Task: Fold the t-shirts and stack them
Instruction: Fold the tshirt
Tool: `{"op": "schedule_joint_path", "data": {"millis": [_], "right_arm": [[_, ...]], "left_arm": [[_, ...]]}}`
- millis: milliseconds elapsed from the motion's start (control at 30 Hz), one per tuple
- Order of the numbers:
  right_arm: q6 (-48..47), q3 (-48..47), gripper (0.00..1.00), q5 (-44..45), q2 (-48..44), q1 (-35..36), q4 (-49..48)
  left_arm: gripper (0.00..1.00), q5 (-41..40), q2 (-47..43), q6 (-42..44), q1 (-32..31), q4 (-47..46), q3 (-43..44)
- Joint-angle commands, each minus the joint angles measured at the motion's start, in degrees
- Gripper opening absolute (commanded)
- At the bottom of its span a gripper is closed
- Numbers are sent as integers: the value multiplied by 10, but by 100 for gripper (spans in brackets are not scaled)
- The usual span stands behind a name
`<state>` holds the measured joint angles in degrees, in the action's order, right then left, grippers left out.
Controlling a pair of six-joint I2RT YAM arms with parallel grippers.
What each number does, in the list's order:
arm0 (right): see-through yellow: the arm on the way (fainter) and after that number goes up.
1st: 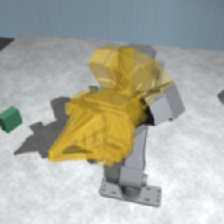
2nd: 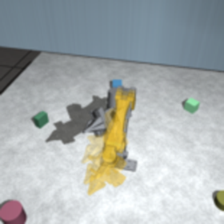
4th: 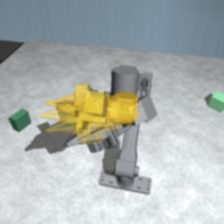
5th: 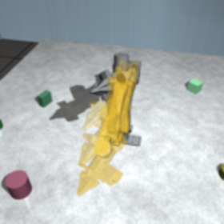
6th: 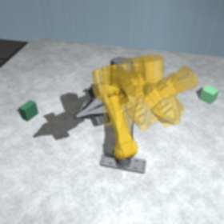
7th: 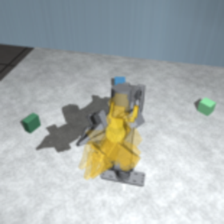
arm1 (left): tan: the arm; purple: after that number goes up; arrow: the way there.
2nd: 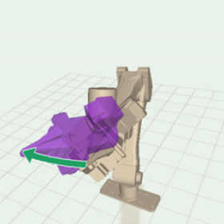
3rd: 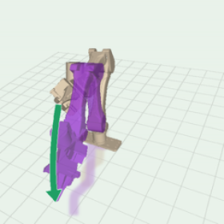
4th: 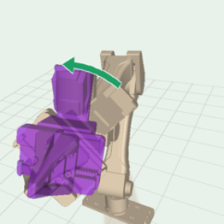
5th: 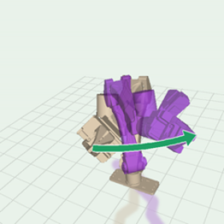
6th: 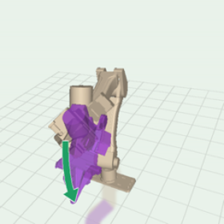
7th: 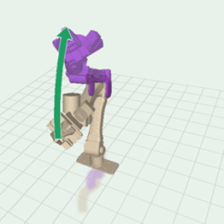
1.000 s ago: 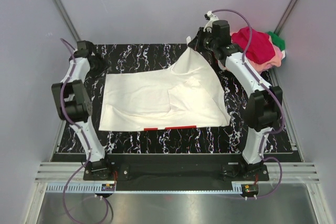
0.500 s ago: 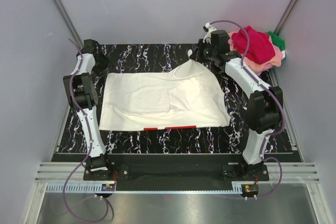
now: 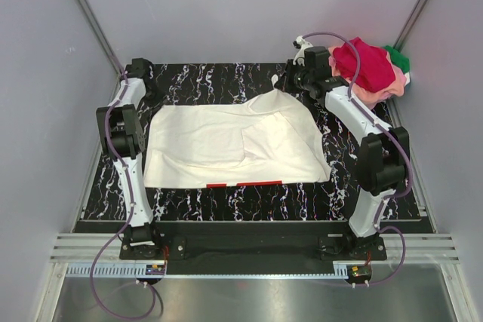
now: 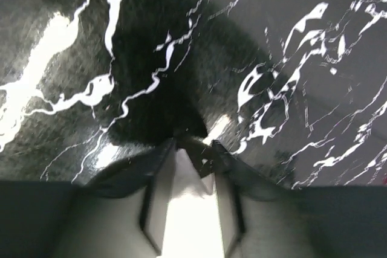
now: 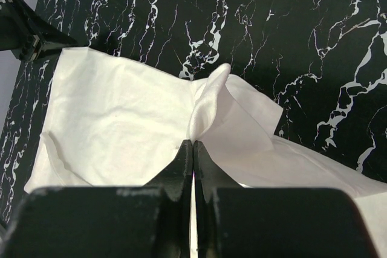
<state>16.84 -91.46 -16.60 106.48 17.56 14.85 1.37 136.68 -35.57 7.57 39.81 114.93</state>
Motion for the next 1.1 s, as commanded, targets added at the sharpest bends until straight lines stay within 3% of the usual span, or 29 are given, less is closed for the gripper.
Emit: {"op": "schedule_joint_path", "data": {"millis": [0, 33, 100, 433, 600, 1067], "right_arm": [[-10, 4, 0, 13, -41, -1, -18], [-10, 6, 0, 14, -40, -2, -18], [-8, 8, 0, 16, -36, -2, -19], [-3, -45, 0, 19, -19, -37, -5], [-12, -50, 0, 54, -50, -39, 31], [3, 199, 0, 106, -239, -39, 15]], "left_arm": [[29, -12, -23, 9, -3, 8, -35], [14, -12, -23, 11, -3, 8, -34], [0, -13, -22, 16, -3, 7, -31], [0, -58, -35, 60, -5, 78, 53], [0, -82, -88, 82, -13, 94, 48], [0, -107, -286, 111, -15, 31, -232]]}}
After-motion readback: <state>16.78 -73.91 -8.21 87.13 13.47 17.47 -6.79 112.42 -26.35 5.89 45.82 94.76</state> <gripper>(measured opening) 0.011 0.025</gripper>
